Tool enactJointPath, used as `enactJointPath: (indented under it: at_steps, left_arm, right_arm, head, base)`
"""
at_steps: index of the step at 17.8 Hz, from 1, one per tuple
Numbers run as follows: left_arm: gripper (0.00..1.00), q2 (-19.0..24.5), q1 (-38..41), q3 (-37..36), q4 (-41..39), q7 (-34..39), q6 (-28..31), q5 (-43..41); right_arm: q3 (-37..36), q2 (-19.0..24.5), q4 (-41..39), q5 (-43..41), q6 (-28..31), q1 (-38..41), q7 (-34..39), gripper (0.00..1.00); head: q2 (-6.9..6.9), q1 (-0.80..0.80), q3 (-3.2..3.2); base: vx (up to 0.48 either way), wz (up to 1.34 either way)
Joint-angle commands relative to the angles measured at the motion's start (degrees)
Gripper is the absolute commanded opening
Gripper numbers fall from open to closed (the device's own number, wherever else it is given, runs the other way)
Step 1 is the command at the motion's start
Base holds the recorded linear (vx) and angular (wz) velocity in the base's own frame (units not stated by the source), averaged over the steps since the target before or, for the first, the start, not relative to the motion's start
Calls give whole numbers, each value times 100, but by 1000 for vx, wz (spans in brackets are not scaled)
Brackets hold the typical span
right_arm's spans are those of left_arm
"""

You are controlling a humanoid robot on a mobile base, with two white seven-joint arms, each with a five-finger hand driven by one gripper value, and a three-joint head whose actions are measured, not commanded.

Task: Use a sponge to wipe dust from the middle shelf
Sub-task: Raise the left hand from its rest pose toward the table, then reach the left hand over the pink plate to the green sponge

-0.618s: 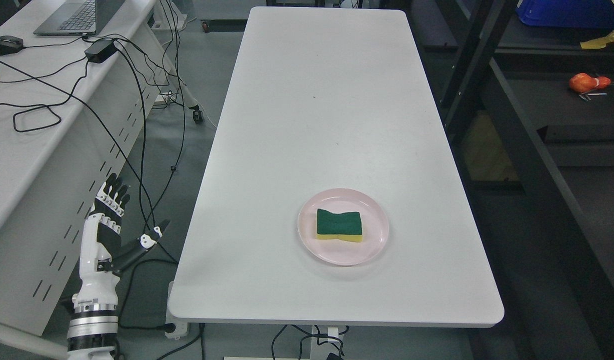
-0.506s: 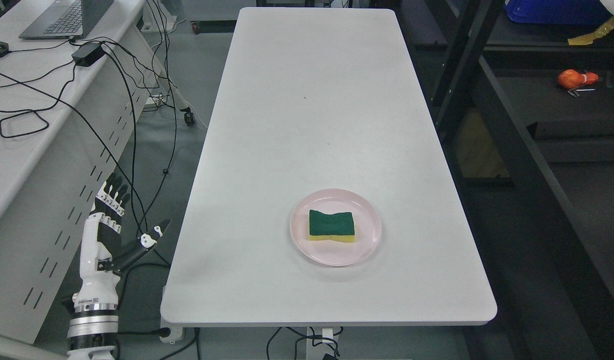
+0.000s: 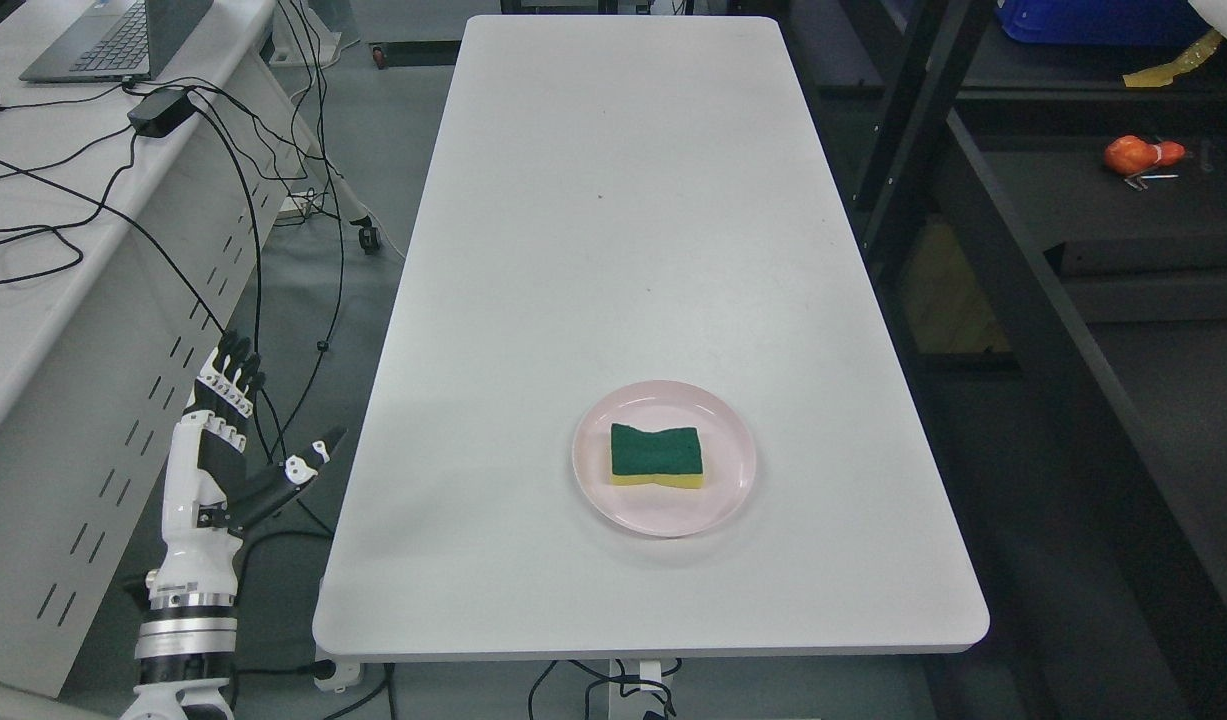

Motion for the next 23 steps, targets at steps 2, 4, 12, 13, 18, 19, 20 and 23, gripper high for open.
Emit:
enactJointPath:
  at_steps: [2, 4, 12, 13, 18, 19, 20, 23]
  left_arm:
    - [98, 1139, -1061, -125, 555, -709, -146, -1355]
    - [98, 1193, -1747, -457, 828, -1165, -417, -2603]
    - [95, 1131, -3787, -3048, 1875, -1712, -1905, -6439]
    - [95, 1114, -3928, -3295, 1945, -1738, -1878, -6684]
    - [95, 456, -4403, -3727, 2701, -1756, -1887, -7301]
    - [95, 420, -4439, -3911, 2701, -1765, -1896, -7346]
    - [95, 411, -4439, -4131, 2692, -1765, -1931, -7346]
    - [95, 393, -4422, -4432, 2570, -2246, -2272, -7346]
  right_arm:
    - [0, -100, -100, 0, 3, -2, 4, 100]
    - [-1, -100, -100, 0, 3, -2, 4, 100]
    - [-1, -100, -100, 0, 3, -2, 4, 100]
    - [-1, -100, -100, 0, 3, -2, 4, 100]
    - [0, -100, -100, 0, 3, -2, 4, 100]
    - [-1, -100, -100, 0, 3, -2, 4, 100]
    - [-1, -100, -100, 0, 3, -2, 4, 100]
    - [-1, -100, -100, 0, 3, -2, 4, 100]
  head:
    - [0, 0, 0]
    - [0, 0, 0]
    - [0, 0, 0]
    - [0, 0, 0]
    - [0, 0, 0]
    - [0, 0, 0]
    - [0, 0, 0]
    - [0, 0, 0]
  base:
    - [0, 0]
    - [-4, 14]
    - [-10, -28]
    - [-36, -25]
    - [-6, 18]
    - [15, -10]
    - [15, -10]
    - [2, -27]
